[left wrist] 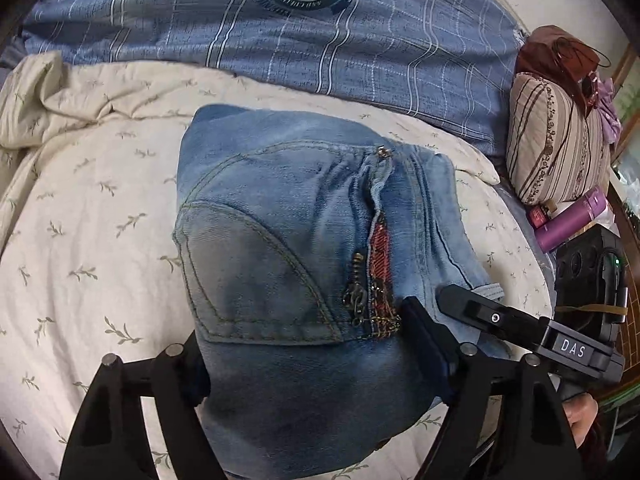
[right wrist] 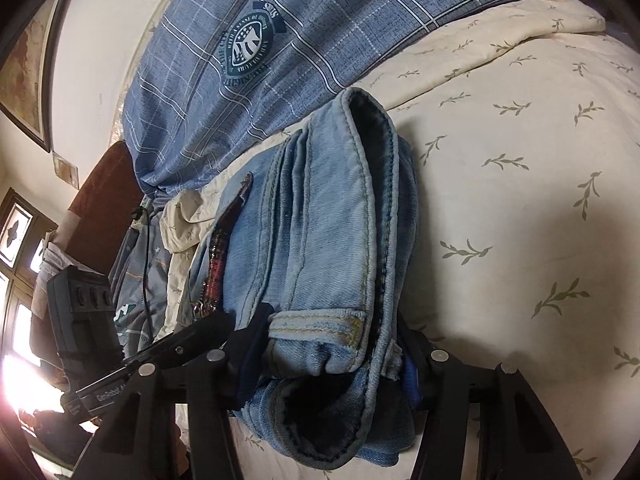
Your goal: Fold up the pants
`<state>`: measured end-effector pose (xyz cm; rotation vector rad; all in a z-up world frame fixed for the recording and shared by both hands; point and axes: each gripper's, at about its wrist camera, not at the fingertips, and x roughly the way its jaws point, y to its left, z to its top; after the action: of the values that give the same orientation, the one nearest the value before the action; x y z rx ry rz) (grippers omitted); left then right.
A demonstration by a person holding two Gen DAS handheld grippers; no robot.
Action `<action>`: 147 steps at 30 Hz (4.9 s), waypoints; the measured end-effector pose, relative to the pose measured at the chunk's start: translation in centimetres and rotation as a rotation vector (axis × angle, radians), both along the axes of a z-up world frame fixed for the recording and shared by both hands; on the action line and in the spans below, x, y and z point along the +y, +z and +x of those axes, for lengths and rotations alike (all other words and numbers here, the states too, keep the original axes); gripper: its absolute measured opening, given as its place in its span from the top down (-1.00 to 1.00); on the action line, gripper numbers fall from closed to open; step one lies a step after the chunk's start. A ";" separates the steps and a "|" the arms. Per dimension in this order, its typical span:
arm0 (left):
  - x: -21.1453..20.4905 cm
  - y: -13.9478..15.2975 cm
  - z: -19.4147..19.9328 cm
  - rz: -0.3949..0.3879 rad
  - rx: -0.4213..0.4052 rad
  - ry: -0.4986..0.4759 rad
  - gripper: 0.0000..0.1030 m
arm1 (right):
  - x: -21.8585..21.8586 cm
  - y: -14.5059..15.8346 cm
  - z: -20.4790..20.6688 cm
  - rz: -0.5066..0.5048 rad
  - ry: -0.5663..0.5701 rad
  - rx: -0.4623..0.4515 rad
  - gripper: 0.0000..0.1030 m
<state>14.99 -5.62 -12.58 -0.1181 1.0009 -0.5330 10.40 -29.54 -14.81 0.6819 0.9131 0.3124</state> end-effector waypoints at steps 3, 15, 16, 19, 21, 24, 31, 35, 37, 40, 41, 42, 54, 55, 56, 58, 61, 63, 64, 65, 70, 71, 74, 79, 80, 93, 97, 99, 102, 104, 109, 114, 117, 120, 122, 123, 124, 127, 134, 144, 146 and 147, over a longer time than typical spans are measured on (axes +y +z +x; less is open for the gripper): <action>-0.4 0.5 -0.5 0.016 -0.041 -0.012 -0.48 | 0.2 0.3 -0.1 -0.005 0.000 -0.020 -0.09; 0.0 1.6 -1.5 0.030 -0.083 -0.020 -0.25 | 1.4 1.8 -0.8 -0.050 0.006 -0.081 -0.04; 0.0 1.7 -1.5 0.030 -0.080 -0.021 -0.25 | 1.4 1.8 -0.9 -0.048 0.008 -0.081 -0.04; 0.2 1.0 -1.0 0.030 -0.030 -0.016 -0.41 | 1.3 1.4 -0.7 -0.045 0.005 -0.054 -0.04; 0.6 0.3 -0.4 0.027 0.014 0.000 -0.59 | 1.2 1.1 -0.5 -0.029 0.003 -0.036 -0.04; 1.3 -0.5 0.2 -0.024 0.090 0.014 -0.72 | 0.8 0.8 -0.5 -0.002 -0.006 -0.017 -0.05; 1.5 -0.1 0.2 -0.052 0.124 0.007 -0.78 | -0.7 -0.5 -0.1 0.102 -0.028 0.047 -0.23; 2.9 0.0 0.6 -0.136 0.174 0.028 -0.78 | -1.1 -0.5 -0.2 0.121 -0.026 0.053 -0.29; 3.0 -0.4 0.8 -0.138 0.181 0.035 -0.78 | -1.0 -0.7 -0.3 0.120 -0.026 0.051 -0.29; 2.0 -0.7 0.6 -0.060 0.150 0.021 -0.75 | -0.6 -0.9 0.0 0.103 -0.012 0.043 -0.30; 1.8 -0.5 0.4 -0.052 0.134 0.019 -0.71 | -0.5 -0.9 0.0 0.101 -0.014 0.036 -0.22; 1.7 -0.3 0.3 -0.049 0.119 0.016 -0.61 | -0.3 -0.8 0.1 0.094 -0.015 0.034 -0.16; 1.5 1.8 -0.5 -0.048 -0.017 -0.027 0.00 | 2.1 2.1 -0.8 -0.096 0.022 -0.109 0.06; 1.5 2.0 -0.6 -0.057 -0.025 -0.033 0.00 | 2.3 2.4 -1.0 -0.114 0.025 -0.125 0.07; 1.6 2.2 -0.7 -0.060 -0.035 -0.034 0.01 | 2.6 2.9 -1.2 -0.136 0.028 -0.150 0.07; 1.8 2.8 -1.0 -0.065 -0.057 -0.036 0.01 | 2.8 3.4 -1.4 -0.151 0.031 -0.182 0.07; 1.8 3.6 -1.5 -0.082 -0.085 -0.038 0.01 | 2.8 4.5 -1.9 -0.167 0.027 -0.235 0.07; 1.6 4.3 -2.0 -0.081 -0.121 -0.039 0.01 | 2.9 5.3 -2.4 -0.187 0.031 -0.269 0.07; 1.6 4.8 -2.3 -0.078 -0.145 -0.038 0.01 | 3.0 5.8 -2.7 -0.202 0.035 -0.296 0.07; 1.6 5.4 -2.8 -0.074 -0.172 -0.038 0.01 | 3.1 6.1 -2.9 -0.210 0.036 -0.315 0.07; 1.8 8.0 -5.1 -0.079 -0.281 -0.031 0.01 | 3.6 8.5 -4.7 -0.232 0.045 -0.424 0.07; 1.8 8.3 -5.5 -0.079 -0.294 -0.029 0.01 | 3.6 8.9 -5.1 -0.229 0.047 -0.440 0.07; 1.3 8.2 -6.2 -0.059 -0.311 -0.022 0.01 | 3.6 9.2 -5.6 -0.227 0.051 -0.441 0.07; 0.7 5.6 -5.0 -0.022 -0.195 -0.011 0.01 | 3.1 7.3 -4.5 -0.227 0.062 -0.329 0.07; 0.7 4.9 -4.6 -0.019 -0.155 -0.007 0.01 | 3.1 6.6 -4.1 -0.226 0.068 -0.285 0.07; 1.4 1.0 -2.2 0.083 0.046 0.049 -0.72 | 1.1 1.7 -1.9 -0.137 0.054 0.043 -0.34; 2.5 2.1 -4.2 0.108 0.008 0.087 -0.72 | 0.1 3.1 -3.9 -0.119 0.014 -0.002 -0.40; 2.9 2.8 -5.4 0.132 -0.032 0.108 -0.72 | -0.1 4.3 -5.6 -0.161 -0.028 -0.045 -0.41; 3.6 4.6 -7.6 0.209 -0.124 0.170 -0.72 | -0.4 5.9 -8.1 -0.190 -0.077 -0.112 -0.41; 4.1 5.7 -8.9 0.236 -0.173 0.196 -0.72 | -0.4 7.1 -9.8 -0.187 -0.100 -0.163 -0.41; 5.3 9.4 -11.9 0.301 -0.293 0.274 -0.74 | 1.0 9.9 -12.6 -0.239 -0.134 -0.269 -0.43; 5.5 12.4 -14.5 0.347 -0.403 0.317 -0.85 | 3.5 12.3 -15.1 -0.314 -0.111 -0.352 -0.45; 5.7 13.7 -16.4 0.357 -0.450 0.328 -0.90 | 4.4 13.4 -17.0 -0.344 -0.098 -0.389 -0.45; 5.8 14.6 -18.1 0.359 -0.482 0.333 -0.91 | 5.1 14.4 -18.5 -0.358 -0.097 -0.424 -0.45; 5.9 15.3 -19.1 0.356 -0.497 0.338 -0.92 | 5.6 15.2 -19.6 -0.369 -0.099 -0.450 -0.46; 6.0 15.5 -19.5 0.353 -0.503 0.344 -0.92 | 5.8 15.6 -20.0 -0.372 -0.099 -0.460 -0.47; 6.1 15.7 -20.0 0.350 -0.510 0.349 -0.92 | 6.0 15.9 -20.5 -0.374 -0.098 -0.471 -0.48; 6.3 16.3 -21.1 0.353 -0.533 0.369 -0.96 | 6.7 17.0 -21.9 -0.395 -0.098 -0.508 -0.51; 6.7 15.7 -21.5 0.367 -0.541 0.400 -0.97 | 8.1 17.6 -23.6 -0.440 -0.110 -0.576 -0.56; 7.1 13.7 -19.6 0.413 -0.500 0.428 -0.97 | 6.8 14.0 -21.1 -0.367 -0.132 -0.482 -0.60; 6.9 13.1 -19.1 0.425 -0.488 0.427 -0.97 | 6.4 13.2 -20.6 -0.359 -0.141 -0.461 -0.60; 6.8 12.9 -18.9 0.430 -0.482 0.426 -0.97 | 6.2 12.8 -20.4 -0.357 -0.145 -0.450 -0.60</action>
<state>-3.92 1.22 0.33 0.1738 0.5733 0.0555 -9.96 -23.36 -1.97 0.3235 0.4676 0.1566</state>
